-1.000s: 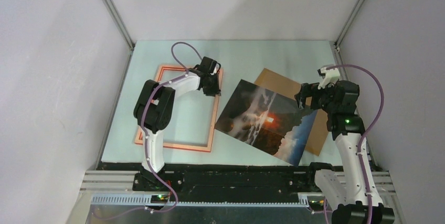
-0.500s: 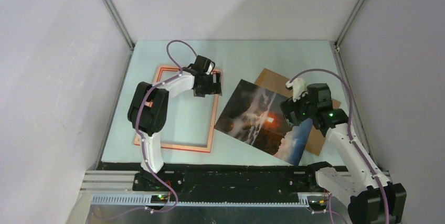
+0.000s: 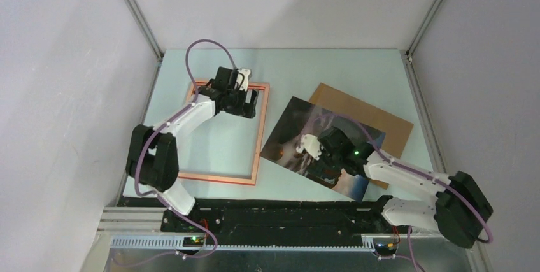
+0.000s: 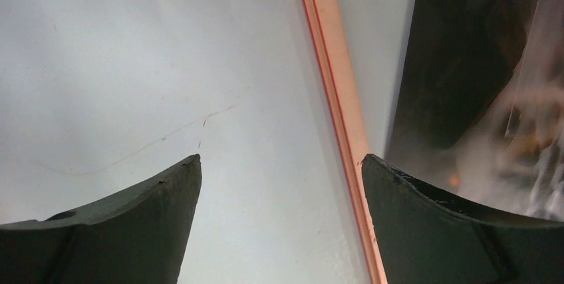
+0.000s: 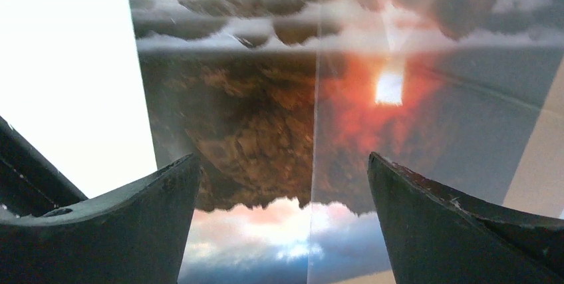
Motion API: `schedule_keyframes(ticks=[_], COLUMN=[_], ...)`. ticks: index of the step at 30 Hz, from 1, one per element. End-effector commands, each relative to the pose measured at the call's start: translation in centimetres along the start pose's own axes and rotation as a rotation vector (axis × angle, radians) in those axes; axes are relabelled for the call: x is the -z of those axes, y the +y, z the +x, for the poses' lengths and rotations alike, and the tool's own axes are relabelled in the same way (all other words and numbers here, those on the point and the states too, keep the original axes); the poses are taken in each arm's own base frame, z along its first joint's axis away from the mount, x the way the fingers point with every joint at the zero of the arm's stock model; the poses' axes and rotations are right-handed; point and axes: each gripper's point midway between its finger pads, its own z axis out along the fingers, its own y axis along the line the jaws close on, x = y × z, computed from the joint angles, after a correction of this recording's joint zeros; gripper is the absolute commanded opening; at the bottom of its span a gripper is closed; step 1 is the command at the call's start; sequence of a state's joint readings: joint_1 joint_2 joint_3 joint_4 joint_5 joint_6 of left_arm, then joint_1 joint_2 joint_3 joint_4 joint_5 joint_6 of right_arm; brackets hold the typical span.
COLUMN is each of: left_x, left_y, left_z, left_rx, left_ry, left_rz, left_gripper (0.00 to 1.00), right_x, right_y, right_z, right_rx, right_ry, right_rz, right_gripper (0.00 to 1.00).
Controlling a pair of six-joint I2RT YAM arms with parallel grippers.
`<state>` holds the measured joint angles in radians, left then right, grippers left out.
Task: Put the photo into the frame
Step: Adjust the photo frame item at the center of the board.
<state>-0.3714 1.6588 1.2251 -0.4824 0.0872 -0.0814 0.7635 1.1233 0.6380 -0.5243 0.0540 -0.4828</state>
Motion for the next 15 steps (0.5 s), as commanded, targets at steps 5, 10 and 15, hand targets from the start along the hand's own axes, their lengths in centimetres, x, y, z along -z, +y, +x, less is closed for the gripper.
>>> schedule_keyframes(ticks=[5,10,15], left_x=[3.1,4.0,4.8], left_y=[1.9,2.0,2.1], left_z=[1.1,1.4,1.5], left_rx=[-0.138,-0.162,-0.183], left_ry=[-0.039,-0.054,-0.072], left_rz=[-0.077,-0.086,-0.086], left_gripper=[0.94,0.94,0.94], right_x=[-3.6,-5.1,-5.7], right_y=[2.1,1.6,0.4], right_z=[-2.9,-2.3,-2.0], right_rx=[0.186,0.197,0.131], right_ry=[-0.01,0.033,0.053], right_rz=[0.029,0.043,0.025], right_gripper=[1.0,0.97,0.96])
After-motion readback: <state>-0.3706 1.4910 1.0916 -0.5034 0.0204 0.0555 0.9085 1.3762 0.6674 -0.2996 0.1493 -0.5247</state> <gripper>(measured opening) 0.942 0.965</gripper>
